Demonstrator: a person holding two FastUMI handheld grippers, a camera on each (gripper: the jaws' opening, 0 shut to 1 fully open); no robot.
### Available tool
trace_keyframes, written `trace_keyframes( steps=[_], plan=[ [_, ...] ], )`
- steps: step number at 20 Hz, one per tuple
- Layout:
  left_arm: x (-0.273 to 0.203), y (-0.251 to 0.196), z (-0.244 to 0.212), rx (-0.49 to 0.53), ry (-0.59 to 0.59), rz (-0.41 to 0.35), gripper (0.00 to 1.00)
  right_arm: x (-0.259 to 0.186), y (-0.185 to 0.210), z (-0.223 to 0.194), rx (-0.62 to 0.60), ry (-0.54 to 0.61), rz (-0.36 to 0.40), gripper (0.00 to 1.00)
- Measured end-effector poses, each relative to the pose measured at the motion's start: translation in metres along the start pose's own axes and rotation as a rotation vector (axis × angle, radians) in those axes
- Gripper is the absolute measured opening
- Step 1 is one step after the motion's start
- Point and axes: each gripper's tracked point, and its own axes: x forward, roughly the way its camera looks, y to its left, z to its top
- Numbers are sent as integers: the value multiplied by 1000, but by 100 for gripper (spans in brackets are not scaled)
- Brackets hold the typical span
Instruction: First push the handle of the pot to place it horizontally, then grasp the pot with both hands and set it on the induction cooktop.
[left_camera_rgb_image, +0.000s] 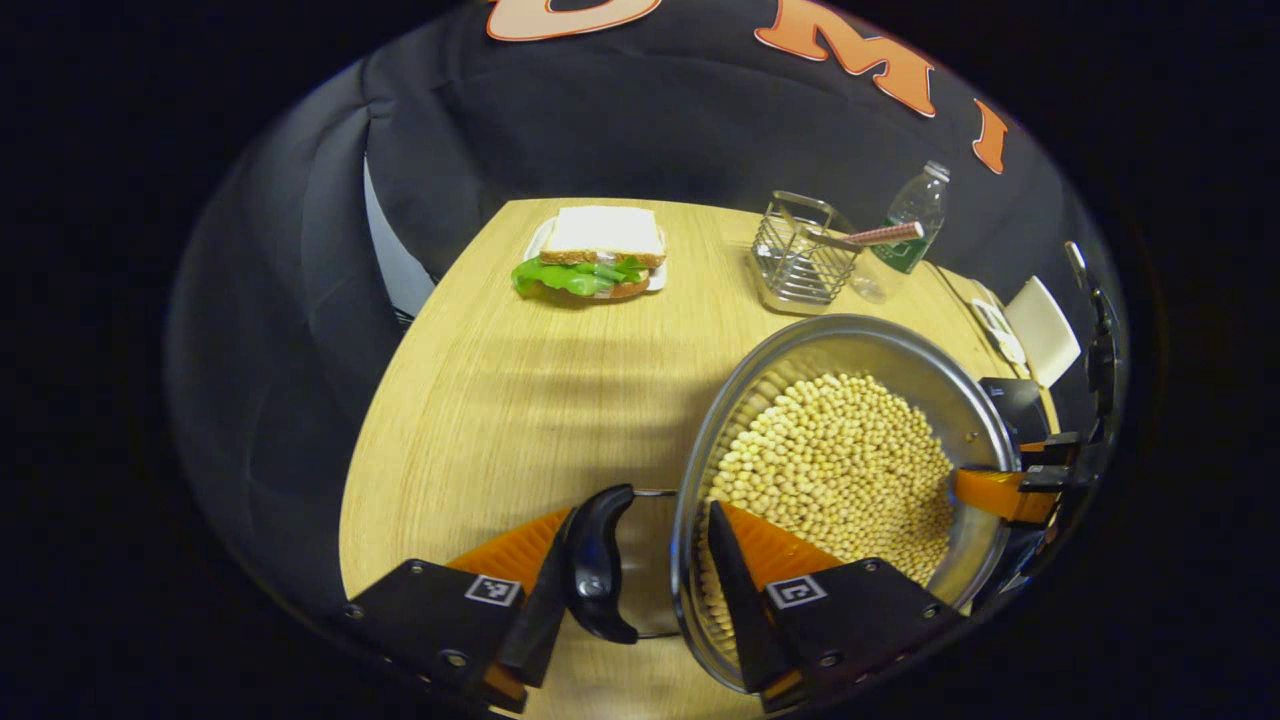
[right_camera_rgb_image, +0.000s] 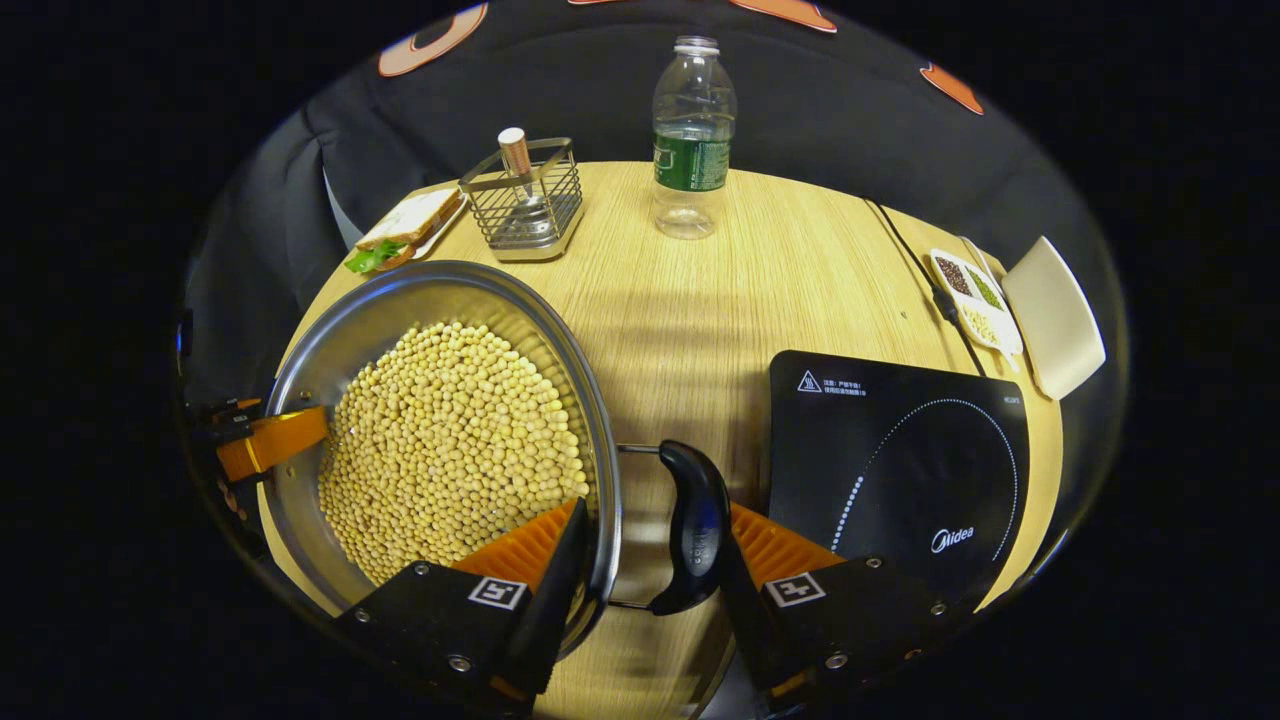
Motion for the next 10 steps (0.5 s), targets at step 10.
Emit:
trace_keyframes(
  steps=[10],
  plan=[
    [5, 0, 0, 62, -24, -9, 69, -2, 3, -7, 113, 41, 28, 59]
  ],
)
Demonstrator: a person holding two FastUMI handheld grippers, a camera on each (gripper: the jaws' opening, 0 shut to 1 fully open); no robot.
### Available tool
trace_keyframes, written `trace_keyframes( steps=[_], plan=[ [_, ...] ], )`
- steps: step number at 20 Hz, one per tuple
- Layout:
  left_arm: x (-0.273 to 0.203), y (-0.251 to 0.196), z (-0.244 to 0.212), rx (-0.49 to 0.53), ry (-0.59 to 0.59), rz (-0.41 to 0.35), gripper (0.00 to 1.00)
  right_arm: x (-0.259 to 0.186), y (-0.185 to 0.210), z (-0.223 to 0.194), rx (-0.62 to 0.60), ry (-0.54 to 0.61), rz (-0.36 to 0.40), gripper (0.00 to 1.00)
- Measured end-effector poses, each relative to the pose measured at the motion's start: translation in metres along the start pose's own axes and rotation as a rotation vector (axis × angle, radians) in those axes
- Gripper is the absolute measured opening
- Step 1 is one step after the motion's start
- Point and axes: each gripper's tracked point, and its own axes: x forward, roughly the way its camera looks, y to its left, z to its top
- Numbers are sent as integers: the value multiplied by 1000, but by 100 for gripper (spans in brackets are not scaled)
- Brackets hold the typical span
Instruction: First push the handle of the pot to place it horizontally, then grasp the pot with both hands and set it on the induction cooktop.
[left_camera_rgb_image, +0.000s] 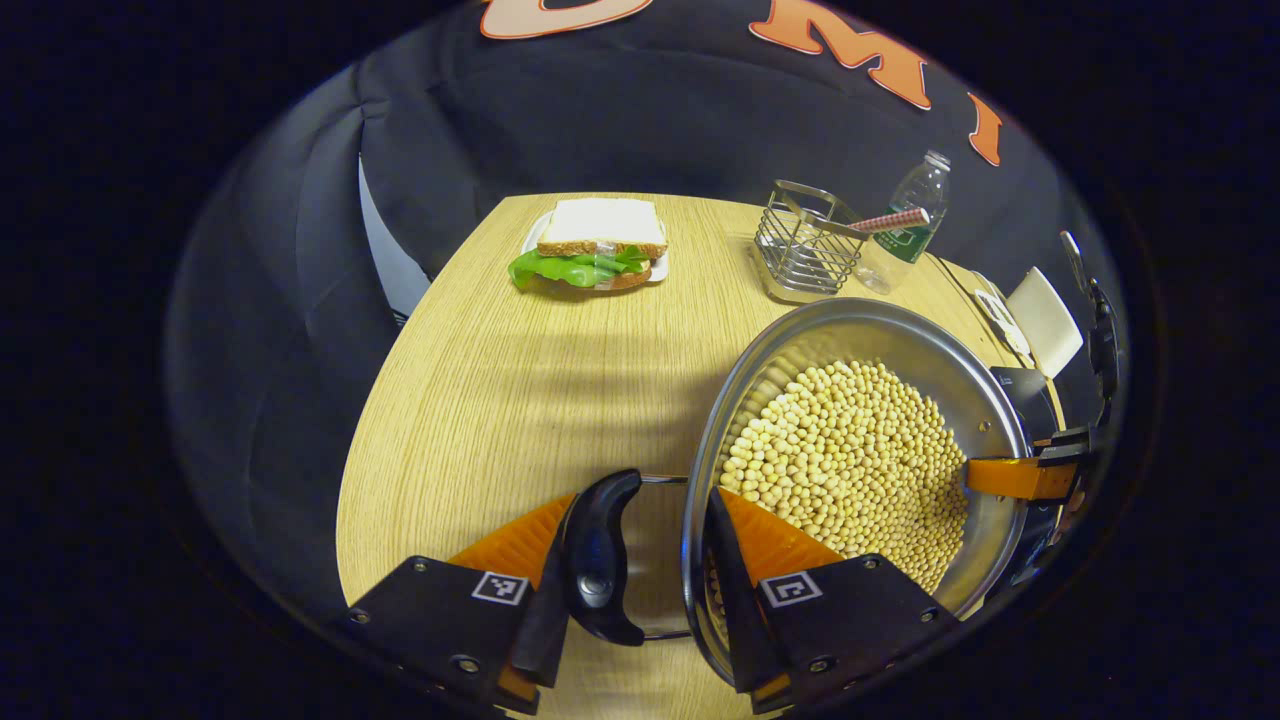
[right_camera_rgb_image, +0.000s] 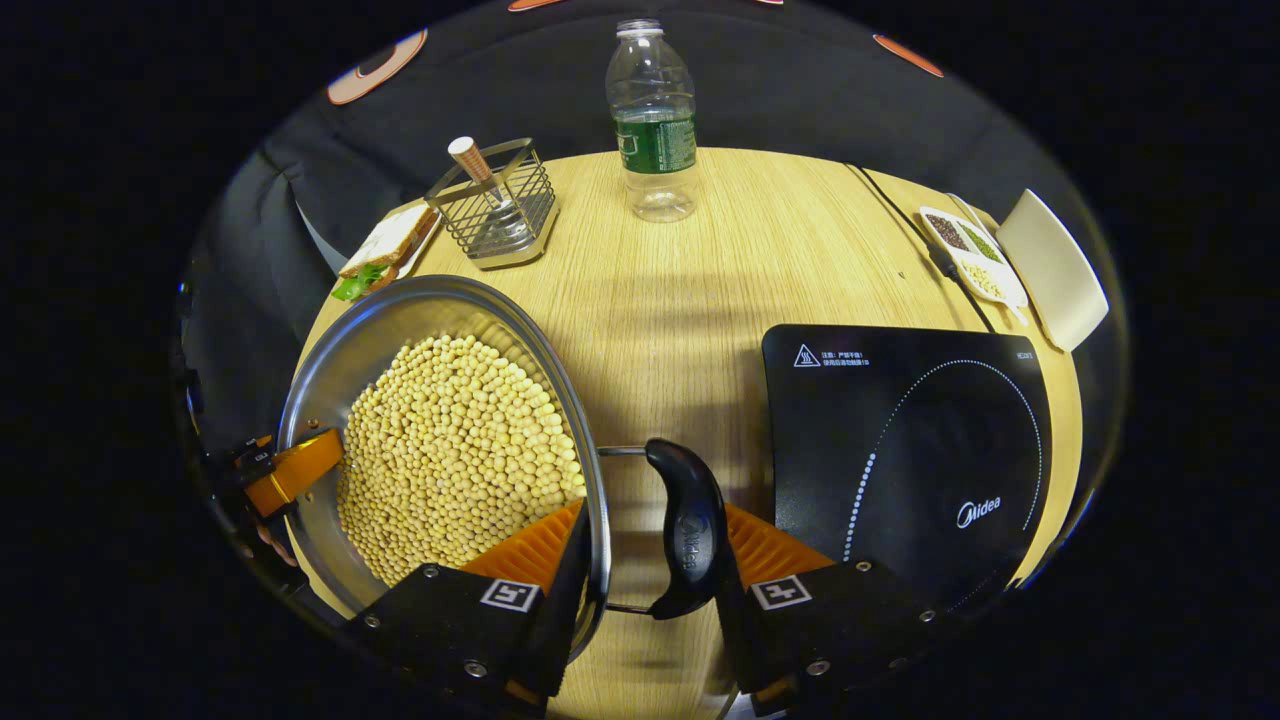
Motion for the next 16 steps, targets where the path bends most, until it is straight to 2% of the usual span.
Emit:
trace_keyframes(
  steps=[2, 3, 5, 10, 11, 12, 15, 16],
  plan=[
    [2, 0, -1, 8, 30, 2, 70, -2, 3, -5, 33, -2, -1, 59],
    [2, -2, -1, -1, 42, 4, 70, -2, 5, -6, 60, -2, 1, 63],
    [3, -8, -5, -8, 49, 1, 70, -2, 10, -9, 92, 2, -1, 58],
    [-9, -15, -17, -2, 45, 14, 65, -5, 5, -3, 87, -1, 15, 54],
    [-13, -15, -17, 8, 42, 22, 65, -5, 4, 0, 79, -7, 20, 58],
    [-14, -13, -20, 12, 39, 31, 64, -5, 4, 3, 73, -12, 25, 54],
    [-28, -14, -17, -6, 1, 60, 64, -3, 0, 9, 49, -64, 51, 54],
    [-35, -12, -16, -6, -20, 73, 60, -1, -1, 8, 41, -79, 59, 54]
  ],
)
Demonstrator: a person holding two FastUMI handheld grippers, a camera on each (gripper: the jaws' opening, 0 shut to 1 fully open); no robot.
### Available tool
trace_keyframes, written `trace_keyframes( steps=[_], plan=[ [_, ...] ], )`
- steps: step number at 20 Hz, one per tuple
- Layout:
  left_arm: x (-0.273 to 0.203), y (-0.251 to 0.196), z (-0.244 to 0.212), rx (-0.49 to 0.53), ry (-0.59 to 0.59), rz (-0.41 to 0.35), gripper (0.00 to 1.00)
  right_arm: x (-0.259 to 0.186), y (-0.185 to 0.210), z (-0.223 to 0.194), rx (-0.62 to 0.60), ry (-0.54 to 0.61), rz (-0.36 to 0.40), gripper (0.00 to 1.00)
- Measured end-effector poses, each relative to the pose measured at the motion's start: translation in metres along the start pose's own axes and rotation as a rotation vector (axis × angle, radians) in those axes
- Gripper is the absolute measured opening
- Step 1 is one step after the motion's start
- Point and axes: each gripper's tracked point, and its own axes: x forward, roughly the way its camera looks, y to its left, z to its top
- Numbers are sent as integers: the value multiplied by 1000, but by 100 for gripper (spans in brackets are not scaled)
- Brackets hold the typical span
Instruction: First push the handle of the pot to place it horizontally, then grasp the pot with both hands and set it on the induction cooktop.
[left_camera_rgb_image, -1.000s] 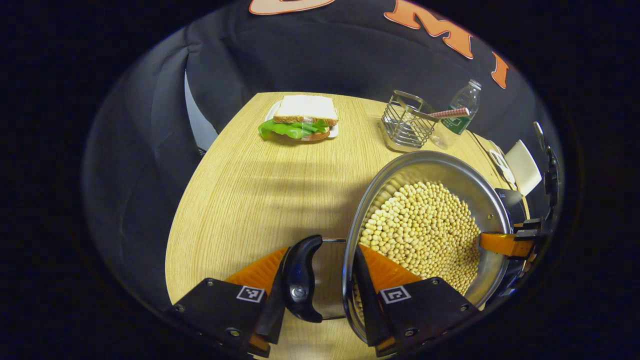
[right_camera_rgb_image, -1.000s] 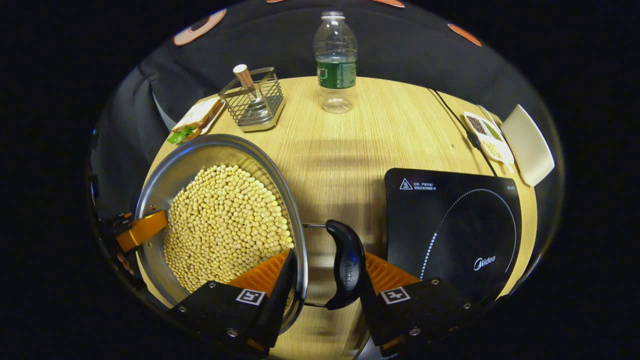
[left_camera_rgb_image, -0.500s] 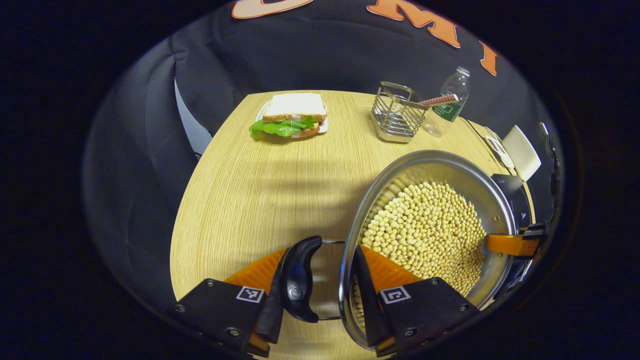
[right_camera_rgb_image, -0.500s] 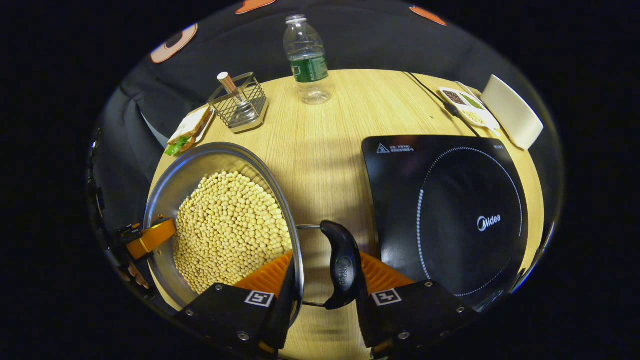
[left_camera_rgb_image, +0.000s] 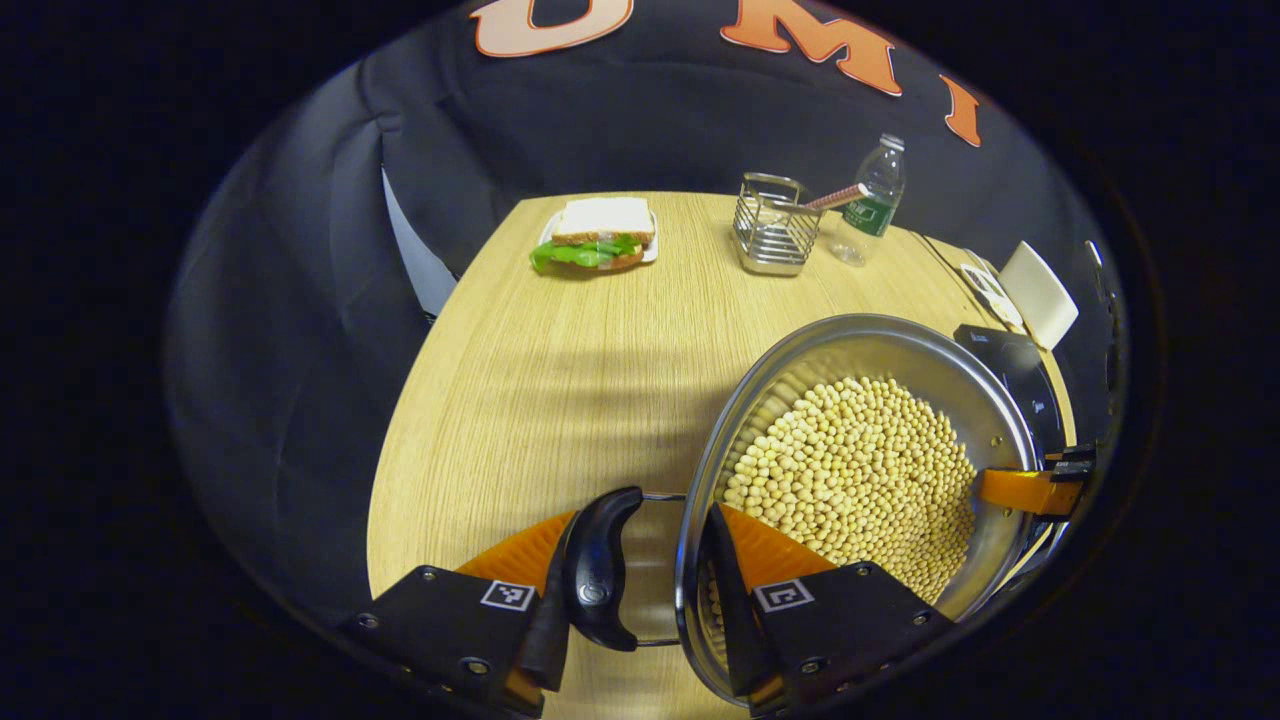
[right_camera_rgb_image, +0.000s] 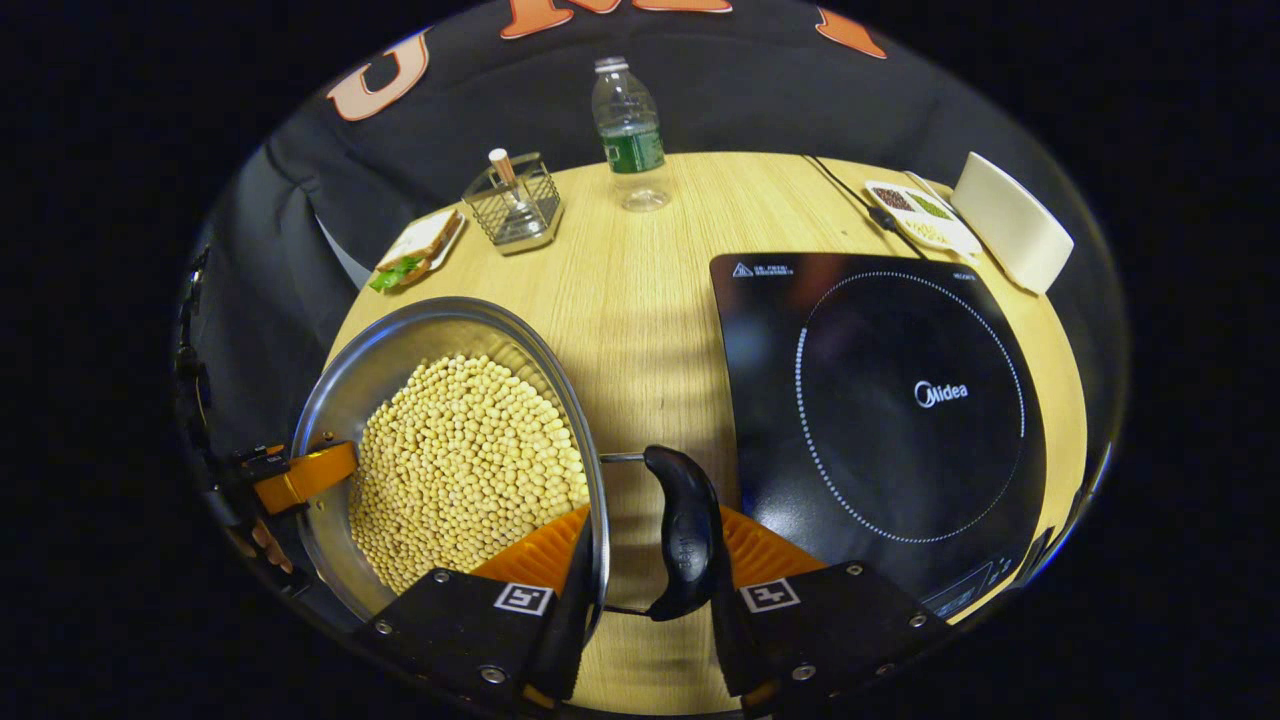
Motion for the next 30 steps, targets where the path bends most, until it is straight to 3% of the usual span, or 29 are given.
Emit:
trace_keyframes(
  steps=[6, 7, 8, 10, 11, 12, 13, 30],
  plan=[
    [-41, 11, 10, 8, -87, 35, 64, 3, -7, 2, -18, -77, 30, 54],
    [-44, 13, 11, 11, -95, 37, 60, 4, -8, 3, -19, -87, 30, 54],
    [-45, 13, 12, 13, -104, 38, 64, 2, -10, 2, -16, -97, 31, 54],
    [-44, 11, 11, 24, -120, 35, 60, -1, -13, 1, -10, -119, 31, 54],
    [-43, 11, 12, 30, -129, 33, 64, 0, -11, 0, -6, -130, 30, 54],
    [-44, 12, 12, 37, -138, 32, 60, -5, -13, 2, 1, -139, 29, 54],
    [-45, 12, 13, 44, -149, 32, 64, -9, -16, 3, 5, -147, 29, 54],
    [-43, 11, 12, 88, -204, 22, 63, 8, -10, -2, 42, -224, 31, 54]
  ],
)
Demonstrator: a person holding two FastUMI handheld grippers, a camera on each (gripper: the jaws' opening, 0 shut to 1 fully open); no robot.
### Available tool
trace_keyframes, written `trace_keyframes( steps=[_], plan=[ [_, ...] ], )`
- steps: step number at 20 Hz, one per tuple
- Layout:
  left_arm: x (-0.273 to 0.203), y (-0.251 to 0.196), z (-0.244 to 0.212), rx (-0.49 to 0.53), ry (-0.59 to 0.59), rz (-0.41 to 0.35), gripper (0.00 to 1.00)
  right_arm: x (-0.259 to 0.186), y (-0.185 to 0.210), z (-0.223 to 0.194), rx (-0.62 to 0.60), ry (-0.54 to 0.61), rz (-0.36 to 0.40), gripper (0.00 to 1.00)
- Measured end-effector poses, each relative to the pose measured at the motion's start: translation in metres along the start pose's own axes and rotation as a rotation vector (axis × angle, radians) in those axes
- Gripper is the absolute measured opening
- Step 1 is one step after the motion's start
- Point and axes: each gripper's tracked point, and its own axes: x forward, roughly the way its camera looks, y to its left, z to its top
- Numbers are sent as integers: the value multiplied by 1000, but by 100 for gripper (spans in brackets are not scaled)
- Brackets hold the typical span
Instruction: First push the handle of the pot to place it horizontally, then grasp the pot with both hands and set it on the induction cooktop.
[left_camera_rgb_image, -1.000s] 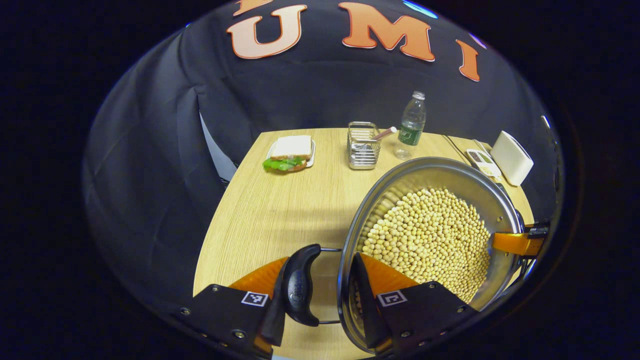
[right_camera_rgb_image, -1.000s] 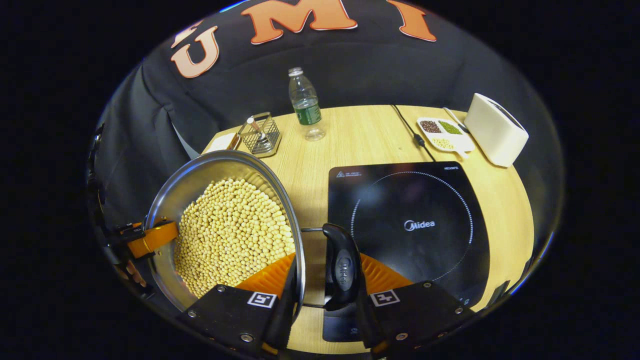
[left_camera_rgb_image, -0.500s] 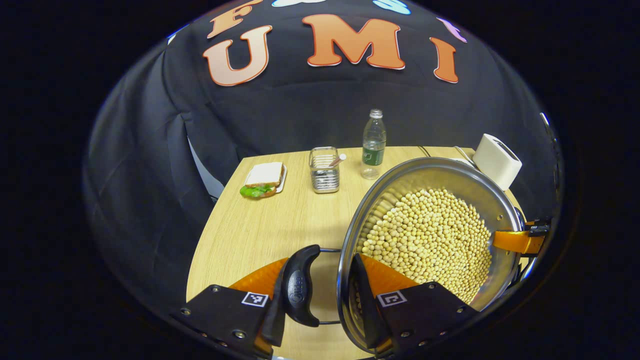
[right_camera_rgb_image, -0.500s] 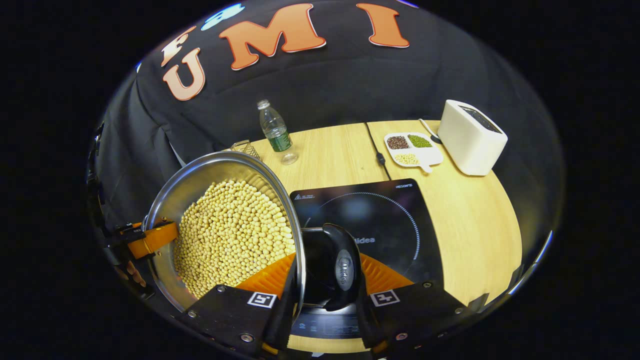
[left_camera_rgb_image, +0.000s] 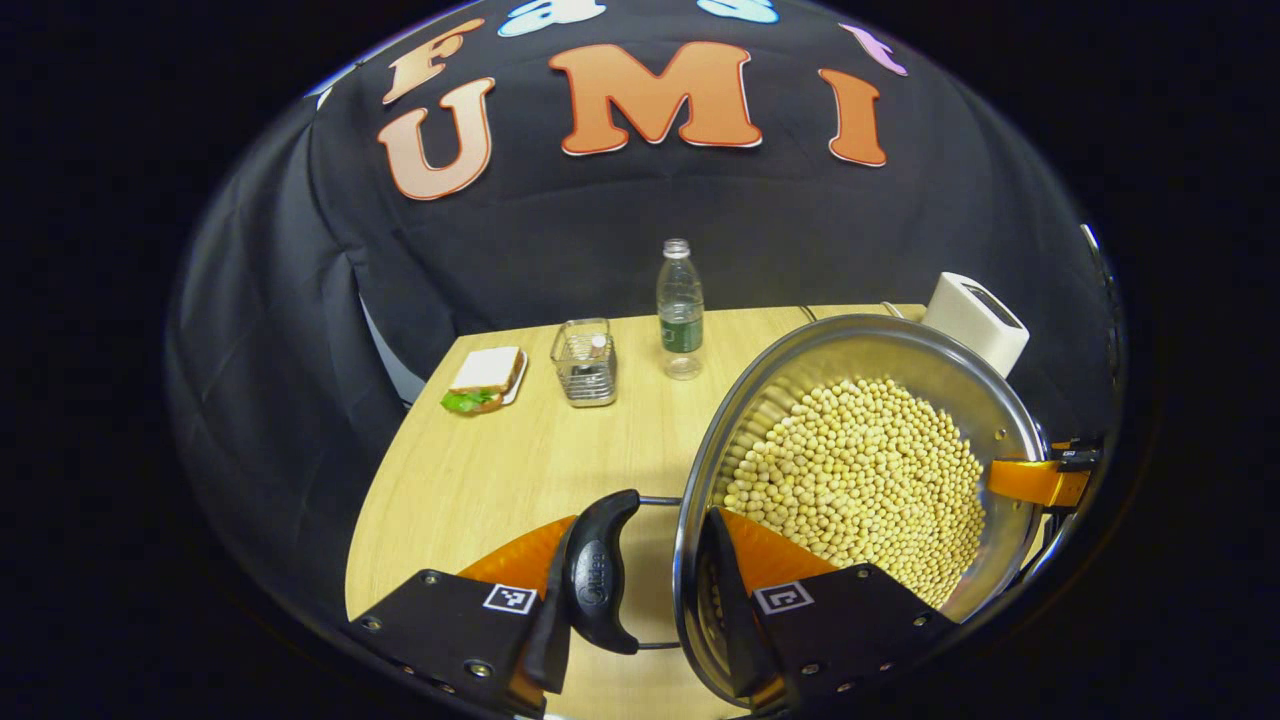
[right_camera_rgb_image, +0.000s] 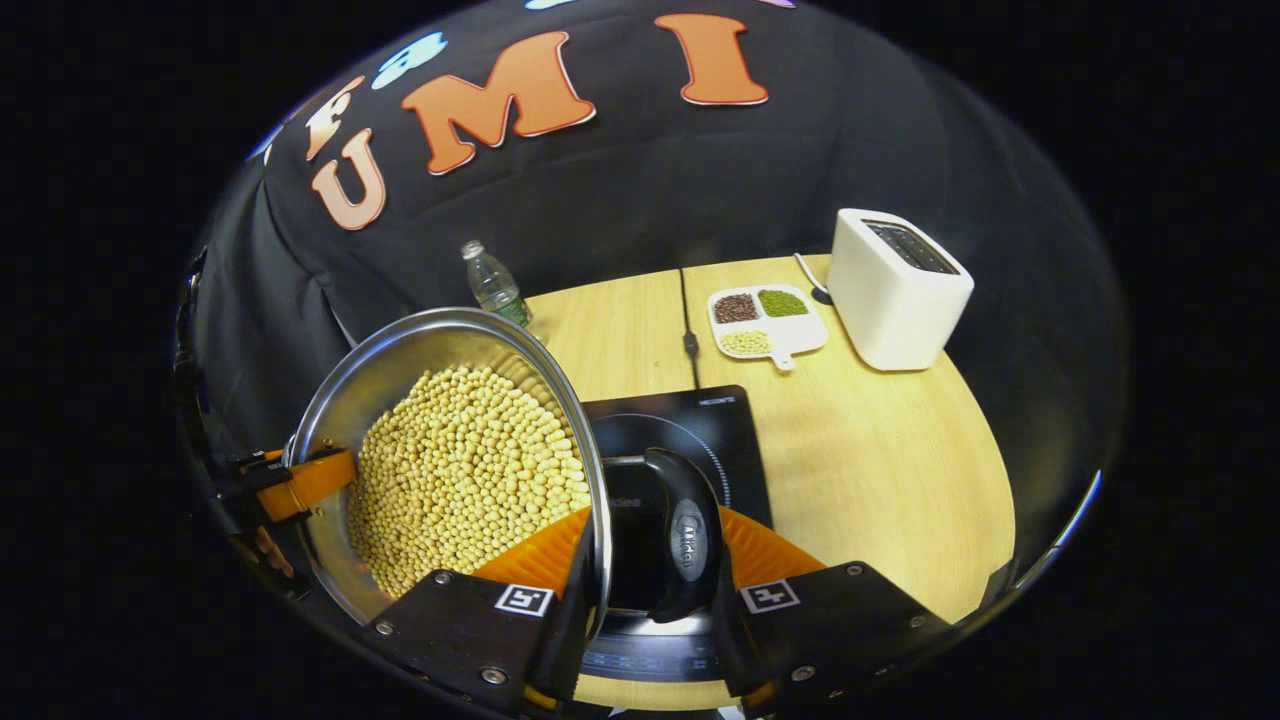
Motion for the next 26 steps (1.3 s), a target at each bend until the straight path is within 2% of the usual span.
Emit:
trace_keyframes(
  steps=[7, 18, 26],
  plan=[
    [9, 8, 13, 52, -13, -56, 63, -6, 4, -1, 41, 1, -45, 53],
    [23, 10, 12, 29, 64, -120, 63, -10, 10, -1, 37, 65, -97, 52],
    [23, 11, 16, 37, 97, -127, 63, -6, 12, 0, 48, 98, -98, 53]
  ],
)
